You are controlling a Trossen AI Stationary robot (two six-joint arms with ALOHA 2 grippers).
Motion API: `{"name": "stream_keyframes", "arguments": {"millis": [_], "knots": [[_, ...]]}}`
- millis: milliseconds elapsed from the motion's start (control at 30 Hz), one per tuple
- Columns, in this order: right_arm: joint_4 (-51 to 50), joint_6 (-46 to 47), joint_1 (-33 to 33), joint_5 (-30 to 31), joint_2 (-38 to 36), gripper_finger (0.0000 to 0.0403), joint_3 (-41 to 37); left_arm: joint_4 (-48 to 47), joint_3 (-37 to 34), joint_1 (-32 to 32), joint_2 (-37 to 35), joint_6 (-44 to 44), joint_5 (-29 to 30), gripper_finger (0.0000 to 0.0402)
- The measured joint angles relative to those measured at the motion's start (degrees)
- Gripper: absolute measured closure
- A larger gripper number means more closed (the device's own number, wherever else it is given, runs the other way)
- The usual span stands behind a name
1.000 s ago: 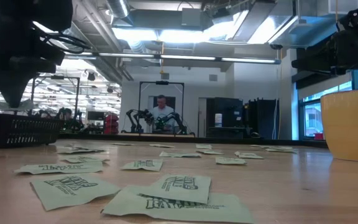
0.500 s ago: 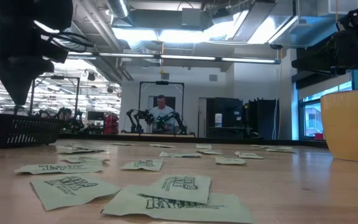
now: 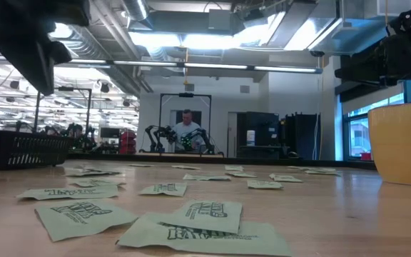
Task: Pick and place Stevia / Truvia into bins
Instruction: Put the stevia packet into the black bin
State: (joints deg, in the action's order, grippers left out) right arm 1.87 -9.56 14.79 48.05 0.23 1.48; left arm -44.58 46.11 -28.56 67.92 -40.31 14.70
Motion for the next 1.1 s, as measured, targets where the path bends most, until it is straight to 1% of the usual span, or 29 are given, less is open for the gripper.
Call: {"name": "stream_keyframes", "arguments": {"millis": [100, 233, 300, 433, 533, 633, 767, 867, 967, 1100], "knots": [[-0.01, 0.0, 0.0, 0.0, 0.02, 0.0313, 0.01, 4.71, -2.07, -2.72, 0.0, -0.41, -0.03, 0.0325], [0.0, 0.02, 0.0, 0.0, 0.01, 0.0313, 0.0, 9.67, -4.22, -5.96, 0.21, -2.22, -2.92, 0.031], [0.0, 0.02, 0.0, 0.0, 0.01, 0.0313, 0.01, 12.23, -4.31, -7.65, 1.24, -2.12, -3.18, 0.031], [0.01, 0.36, 0.0, 0.0, 0.02, 0.0313, 0.0, 17.94, -4.21, -10.07, 5.1, 1.24, -2.14, 0.0318], [0.0, 0.42, 0.0, 0.0, 0.02, 0.0313, 0.01, 16.95, -2.76, -10.66, 9.63, 0.69, -2.99, 0.0323], [0.02, 0.44, 0.0, -0.02, 0.02, 0.0313, 0.0, 13.99, -0.18, -10.77, 14.28, 0.14, -4.96, 0.0324], [0.11, 0.48, 0.0, 0.0, 0.02, 0.0313, 0.0, 7.46, 5.06, -10.8, 20.05, 0.33, -10.6, 0.0324], [0.15, 0.78, 0.0, 0.0, 0.0, 0.0313, 0.0, 1.71, 9.16, -11.44, 23.67, -2.12, -14.13, 0.0324], [0.08, 1.7, 0.0, -0.02, 0.0, 0.0313, 0.02, -0.27, 12.16, -12.96, 26.17, -4.8, -14.92, 0.0324], [0.09, 1.7, 0.0, 0.0, 0.0, 0.0313, 0.0, 0.26, 13.29, -15.5, 28.41, -8.71, -14.71, 0.0324]]}}
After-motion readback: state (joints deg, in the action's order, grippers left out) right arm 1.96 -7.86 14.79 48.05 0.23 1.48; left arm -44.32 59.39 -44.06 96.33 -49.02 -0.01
